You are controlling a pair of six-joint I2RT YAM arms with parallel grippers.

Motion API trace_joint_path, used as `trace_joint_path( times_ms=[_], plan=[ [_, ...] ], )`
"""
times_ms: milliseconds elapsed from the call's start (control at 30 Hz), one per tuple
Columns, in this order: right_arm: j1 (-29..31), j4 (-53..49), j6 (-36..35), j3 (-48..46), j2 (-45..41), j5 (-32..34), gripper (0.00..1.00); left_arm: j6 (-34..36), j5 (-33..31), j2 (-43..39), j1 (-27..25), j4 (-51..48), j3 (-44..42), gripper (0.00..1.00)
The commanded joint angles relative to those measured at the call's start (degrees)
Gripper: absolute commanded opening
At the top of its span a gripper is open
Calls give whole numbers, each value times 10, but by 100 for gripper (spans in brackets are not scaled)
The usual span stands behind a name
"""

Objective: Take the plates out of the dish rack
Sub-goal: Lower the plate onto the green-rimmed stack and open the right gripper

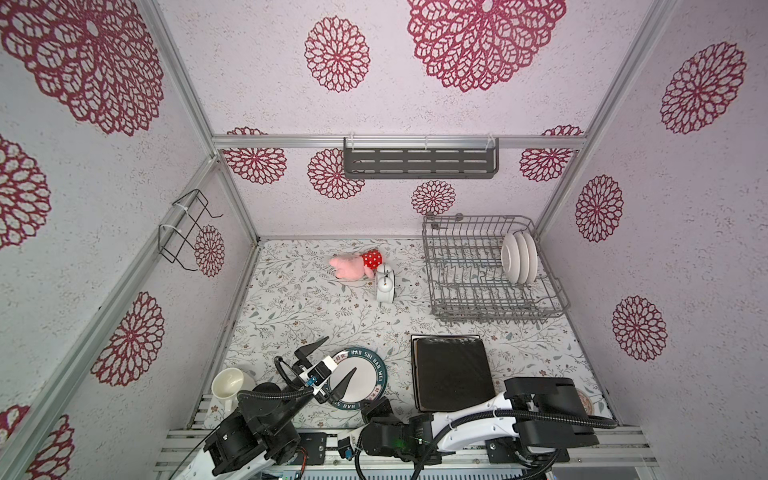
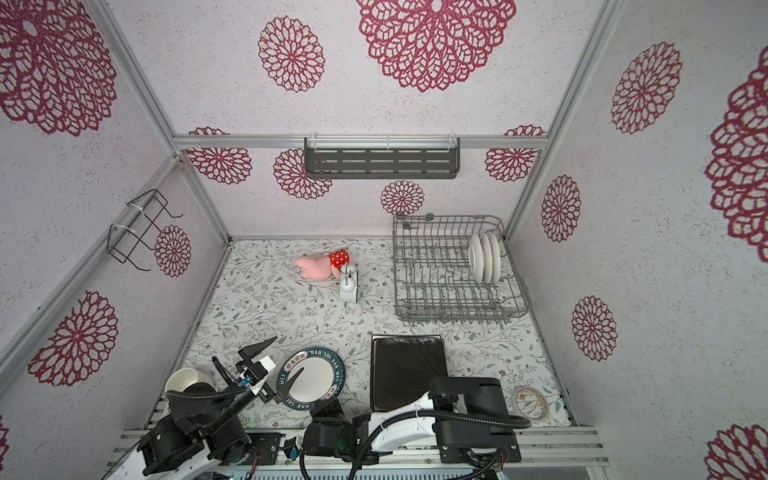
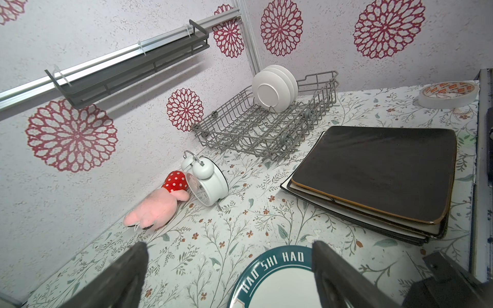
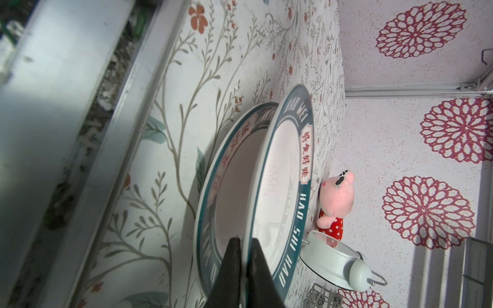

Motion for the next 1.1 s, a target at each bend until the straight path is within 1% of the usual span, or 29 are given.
trace_joint_path(
  times_ms=[0, 133, 700, 1067],
  plan=[
    [5, -5, 14, 16, 3, 25, 12, 10, 8, -6, -2, 4, 1, 97],
    [4, -12, 18, 19, 8, 32, 14, 9, 8, -6, -2, 4, 1, 98],
    [-4, -46, 25, 24, 12, 53, 28, 10, 12, -6, -3, 2, 0, 98],
    [-11, -73, 32, 46, 14, 52, 30, 11, 16, -6, -4, 0, 0, 97]
  ],
)
